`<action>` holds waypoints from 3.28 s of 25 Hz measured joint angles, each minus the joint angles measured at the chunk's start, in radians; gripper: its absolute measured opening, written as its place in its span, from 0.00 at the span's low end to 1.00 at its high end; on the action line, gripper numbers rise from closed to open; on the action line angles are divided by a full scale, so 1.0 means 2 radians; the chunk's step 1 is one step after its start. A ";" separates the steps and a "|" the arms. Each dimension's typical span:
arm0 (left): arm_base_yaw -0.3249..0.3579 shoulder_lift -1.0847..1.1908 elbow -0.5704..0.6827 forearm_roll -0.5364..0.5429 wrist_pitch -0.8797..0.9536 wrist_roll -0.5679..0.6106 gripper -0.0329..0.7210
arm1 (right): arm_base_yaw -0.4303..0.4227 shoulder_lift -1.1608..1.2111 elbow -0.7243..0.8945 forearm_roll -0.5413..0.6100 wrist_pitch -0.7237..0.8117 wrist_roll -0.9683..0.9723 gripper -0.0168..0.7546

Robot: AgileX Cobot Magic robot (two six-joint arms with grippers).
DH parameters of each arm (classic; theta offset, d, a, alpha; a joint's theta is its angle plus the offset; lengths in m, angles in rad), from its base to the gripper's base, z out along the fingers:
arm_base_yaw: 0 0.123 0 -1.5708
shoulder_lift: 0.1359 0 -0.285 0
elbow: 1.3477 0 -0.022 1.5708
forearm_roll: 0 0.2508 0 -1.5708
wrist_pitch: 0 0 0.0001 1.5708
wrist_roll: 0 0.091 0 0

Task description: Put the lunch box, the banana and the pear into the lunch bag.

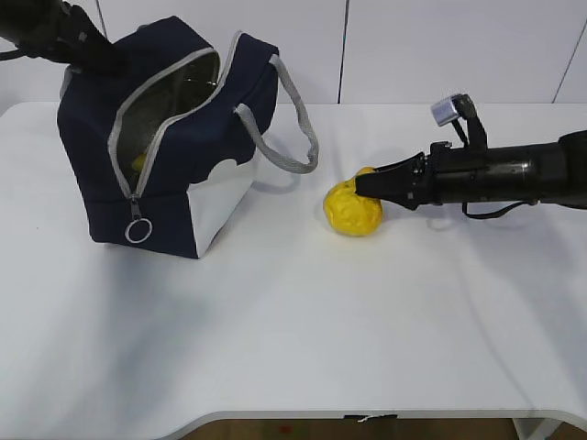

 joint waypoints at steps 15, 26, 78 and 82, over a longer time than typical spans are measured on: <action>0.000 0.000 0.000 -0.017 0.007 0.000 0.04 | 0.001 -0.103 -0.108 -0.097 0.030 0.205 0.37; 0.000 0.000 0.000 -0.043 0.016 0.003 0.04 | 0.076 -0.107 -0.204 -0.146 0.028 0.291 0.37; -0.018 0.000 0.000 -0.096 0.048 0.025 0.04 | 0.160 -0.018 -0.225 -0.107 -0.141 0.514 0.62; -0.018 0.000 0.000 -0.096 0.048 0.025 0.04 | 0.140 -0.018 -0.234 -0.153 -0.137 0.627 0.63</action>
